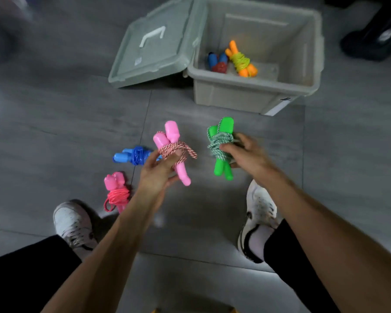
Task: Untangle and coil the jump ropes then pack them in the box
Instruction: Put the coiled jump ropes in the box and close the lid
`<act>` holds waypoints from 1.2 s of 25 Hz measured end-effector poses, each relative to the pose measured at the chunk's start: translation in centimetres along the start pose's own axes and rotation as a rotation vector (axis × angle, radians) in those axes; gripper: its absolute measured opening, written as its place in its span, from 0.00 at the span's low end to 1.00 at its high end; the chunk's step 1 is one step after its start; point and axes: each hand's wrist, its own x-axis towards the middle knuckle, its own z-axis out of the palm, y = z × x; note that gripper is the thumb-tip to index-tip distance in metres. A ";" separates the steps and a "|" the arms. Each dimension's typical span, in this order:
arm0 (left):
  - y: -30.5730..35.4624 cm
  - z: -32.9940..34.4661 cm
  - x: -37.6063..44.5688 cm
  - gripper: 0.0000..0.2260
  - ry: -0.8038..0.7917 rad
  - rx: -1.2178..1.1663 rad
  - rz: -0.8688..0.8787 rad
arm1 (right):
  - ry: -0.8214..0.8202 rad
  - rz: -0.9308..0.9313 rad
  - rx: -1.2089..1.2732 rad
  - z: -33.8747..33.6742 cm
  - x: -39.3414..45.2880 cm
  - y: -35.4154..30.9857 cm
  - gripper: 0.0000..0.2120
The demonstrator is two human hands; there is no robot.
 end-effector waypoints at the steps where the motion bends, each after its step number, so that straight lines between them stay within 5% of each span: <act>1: 1.8 1.5 0.2 0.16 -0.028 0.025 0.001 | 0.012 -0.011 -0.025 -1.4 0.4 -1.9 0.07; 6: 8.9 8.2 3.5 0.16 -0.047 0.210 -0.051 | 0.072 -0.056 -0.176 -7.7 3.5 -8.8 0.08; 13: 13.8 14.9 10.5 0.21 -0.034 0.387 -0.016 | 0.302 -0.045 0.012 -10.4 8.2 -9.6 0.12; 17: 14.4 17.3 13.1 0.12 0.109 0.338 0.161 | 0.352 -0.079 0.176 -10.9 9.6 -9.9 0.08; 20: 14.0 17.2 13.5 0.03 0.247 0.371 0.286 | 0.287 -0.141 0.277 -10.3 10.2 -9.0 0.14; 30: 7.6 2.6 2.8 0.09 0.161 0.241 0.150 | -0.087 -0.133 -0.277 -0.8 5.0 -5.2 0.08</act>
